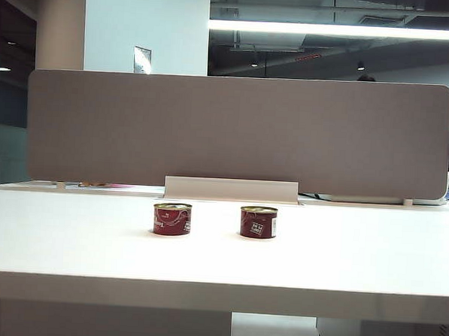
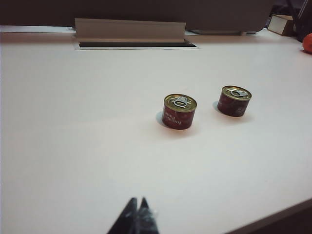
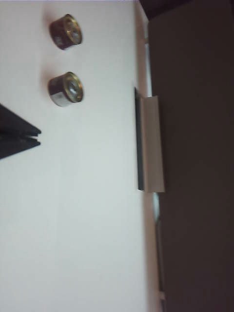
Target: Stack a can of tomatoes on the right onto the can of tomatoes on the left.
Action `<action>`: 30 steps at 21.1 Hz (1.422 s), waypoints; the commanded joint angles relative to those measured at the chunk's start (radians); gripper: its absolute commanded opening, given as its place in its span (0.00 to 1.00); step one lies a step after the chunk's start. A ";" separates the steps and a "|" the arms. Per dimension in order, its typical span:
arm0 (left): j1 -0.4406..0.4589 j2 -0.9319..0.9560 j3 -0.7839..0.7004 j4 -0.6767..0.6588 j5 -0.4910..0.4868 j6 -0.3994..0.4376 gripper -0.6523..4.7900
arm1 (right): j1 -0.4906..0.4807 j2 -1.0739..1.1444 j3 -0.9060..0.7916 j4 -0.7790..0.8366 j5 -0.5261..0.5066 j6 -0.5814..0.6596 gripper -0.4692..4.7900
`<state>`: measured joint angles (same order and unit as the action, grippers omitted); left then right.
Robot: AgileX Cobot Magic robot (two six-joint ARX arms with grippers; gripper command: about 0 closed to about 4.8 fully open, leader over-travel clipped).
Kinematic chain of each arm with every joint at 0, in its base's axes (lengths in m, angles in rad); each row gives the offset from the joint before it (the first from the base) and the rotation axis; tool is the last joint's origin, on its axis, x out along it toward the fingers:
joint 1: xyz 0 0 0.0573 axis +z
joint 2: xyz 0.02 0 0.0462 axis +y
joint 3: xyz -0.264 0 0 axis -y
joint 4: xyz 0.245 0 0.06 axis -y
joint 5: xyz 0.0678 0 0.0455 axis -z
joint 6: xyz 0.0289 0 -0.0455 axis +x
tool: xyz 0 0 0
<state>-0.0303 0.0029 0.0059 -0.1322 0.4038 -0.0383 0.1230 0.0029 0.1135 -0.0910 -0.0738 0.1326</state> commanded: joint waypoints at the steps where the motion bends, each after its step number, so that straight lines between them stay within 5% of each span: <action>1: 0.000 0.001 0.002 -0.015 0.003 0.001 0.11 | -0.002 0.004 0.032 0.013 0.023 -0.002 0.08; 19: 0.000 0.001 0.002 -0.015 0.002 0.000 0.11 | 0.004 0.707 0.344 0.167 -0.041 -0.002 0.08; 30: 0.000 0.001 0.002 -0.014 0.001 0.001 0.11 | 0.130 1.144 0.527 0.233 -0.039 -0.089 0.08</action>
<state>-0.0303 0.0029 0.0059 -0.1329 0.4011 -0.0387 0.2413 1.1145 0.6167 0.0994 -0.1112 0.0505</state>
